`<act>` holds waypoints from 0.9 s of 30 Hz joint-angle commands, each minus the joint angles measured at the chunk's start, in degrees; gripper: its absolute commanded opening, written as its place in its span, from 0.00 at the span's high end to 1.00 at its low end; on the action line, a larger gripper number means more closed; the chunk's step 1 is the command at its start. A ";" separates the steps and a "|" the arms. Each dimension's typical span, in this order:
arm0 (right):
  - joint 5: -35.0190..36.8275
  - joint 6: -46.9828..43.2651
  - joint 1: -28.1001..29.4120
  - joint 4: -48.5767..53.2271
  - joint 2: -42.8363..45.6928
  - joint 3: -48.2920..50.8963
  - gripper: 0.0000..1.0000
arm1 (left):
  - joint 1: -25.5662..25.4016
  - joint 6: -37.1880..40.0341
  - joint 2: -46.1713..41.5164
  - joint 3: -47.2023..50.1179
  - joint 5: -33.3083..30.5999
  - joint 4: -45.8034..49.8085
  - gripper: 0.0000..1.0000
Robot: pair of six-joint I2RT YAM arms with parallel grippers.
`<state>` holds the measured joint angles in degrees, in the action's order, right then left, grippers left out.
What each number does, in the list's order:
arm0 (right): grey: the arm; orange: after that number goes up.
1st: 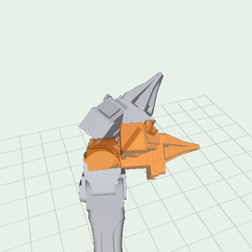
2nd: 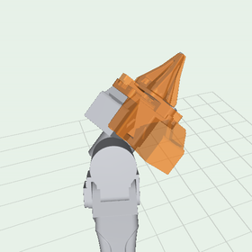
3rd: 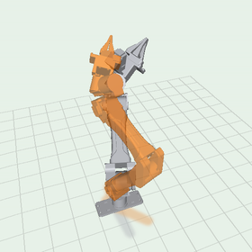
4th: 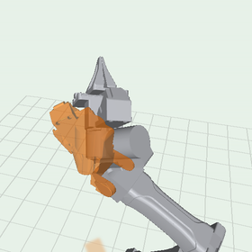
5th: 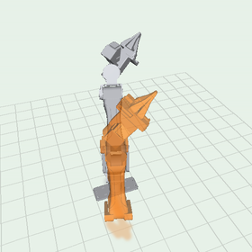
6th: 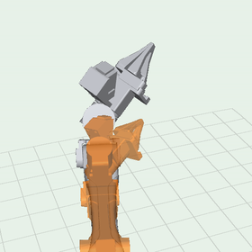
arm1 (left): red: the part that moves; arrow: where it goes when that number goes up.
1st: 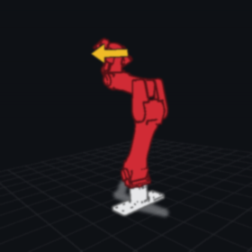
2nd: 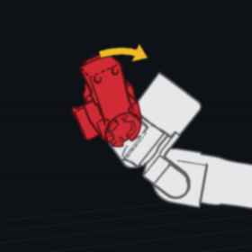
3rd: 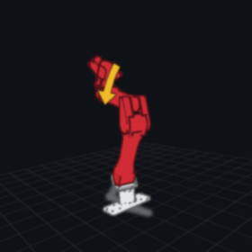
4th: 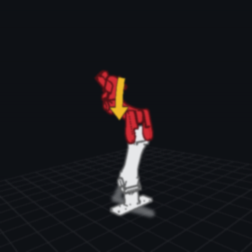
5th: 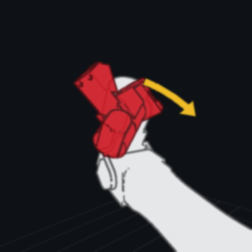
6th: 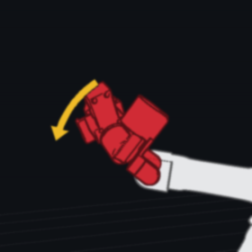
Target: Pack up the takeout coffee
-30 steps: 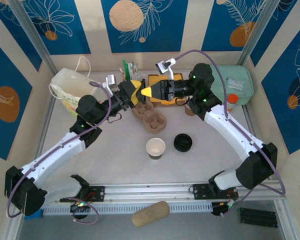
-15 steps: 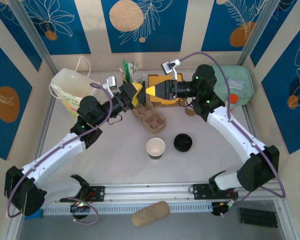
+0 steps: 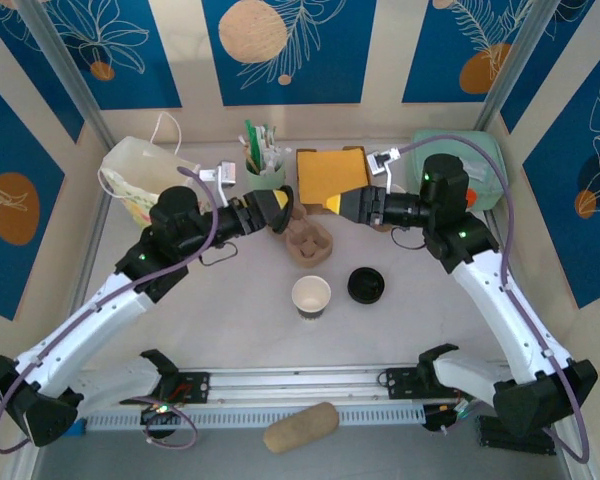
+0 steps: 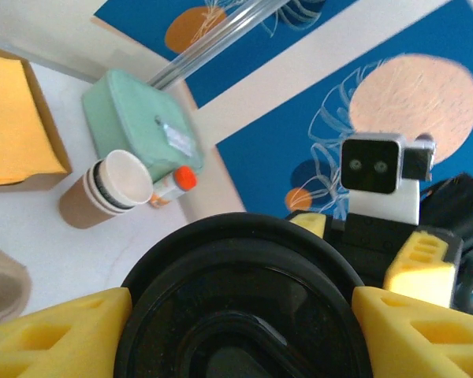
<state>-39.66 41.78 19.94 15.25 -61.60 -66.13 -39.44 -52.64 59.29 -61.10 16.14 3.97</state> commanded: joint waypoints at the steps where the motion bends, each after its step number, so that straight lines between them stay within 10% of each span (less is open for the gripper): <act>1: 6.65 -7.61 0.07 14.14 1.35 1.26 0.39 | -3.19 10.87 0.14 -2.48 -4.47 12.42 0.31; 10: 24.41 -13.43 5.33 25.14 5.24 7.24 0.39 | -16.06 19.32 5.25 -2.09 -18.49 21.03 0.31; 27: 30.36 -9.98 5.00 23.27 9.05 19.37 0.39 | -28.27 21.66 18.89 -3.16 -35.20 25.89 0.30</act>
<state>-9.04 31.11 25.47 38.65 -53.56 -47.92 -66.83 -32.40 76.86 -62.33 -15.59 28.42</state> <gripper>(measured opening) 0.614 0.703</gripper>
